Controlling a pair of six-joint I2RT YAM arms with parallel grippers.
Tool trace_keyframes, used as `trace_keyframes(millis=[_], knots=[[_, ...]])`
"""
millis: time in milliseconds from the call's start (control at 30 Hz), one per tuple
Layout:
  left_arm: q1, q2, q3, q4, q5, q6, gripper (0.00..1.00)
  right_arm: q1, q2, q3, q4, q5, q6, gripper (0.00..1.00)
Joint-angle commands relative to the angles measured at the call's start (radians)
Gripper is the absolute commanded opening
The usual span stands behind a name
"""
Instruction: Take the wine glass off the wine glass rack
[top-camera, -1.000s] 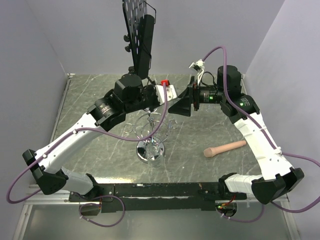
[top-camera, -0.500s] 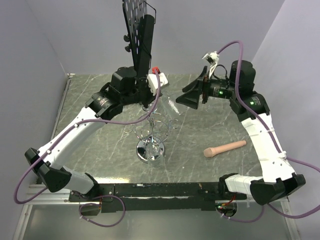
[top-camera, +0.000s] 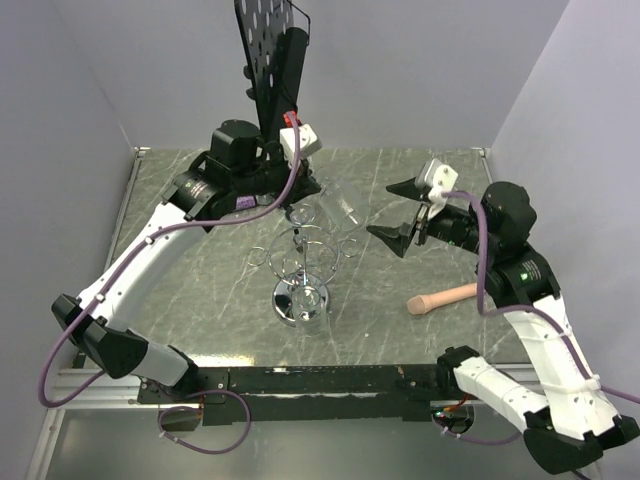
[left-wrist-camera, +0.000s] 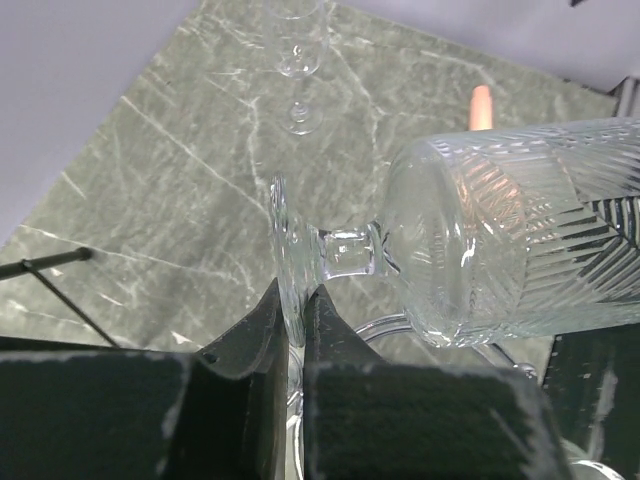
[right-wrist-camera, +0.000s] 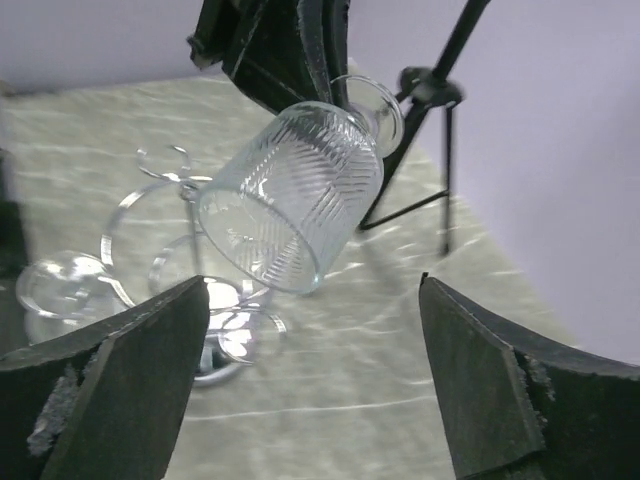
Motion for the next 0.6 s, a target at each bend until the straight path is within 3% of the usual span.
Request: trace_keyframes(millis=[0, 300, 567], knots=[[0.027, 0.015, 0.07, 0.074, 0.088, -0.102, 0.01, 0.056, 0.007, -0.011, 0.125, 0.144, -0.18, 0.88], [0.036, 0.021, 0.061, 0.097, 0.14, -0.192, 0.01, 0.187, 0.059, -0.037, 0.227, 0.327, -0.21, 0.77], [0.039, 0.015, 0.035, 0.118, 0.187, -0.238, 0.01, 0.248, 0.071, -0.065, 0.333, 0.449, -0.243, 0.55]])
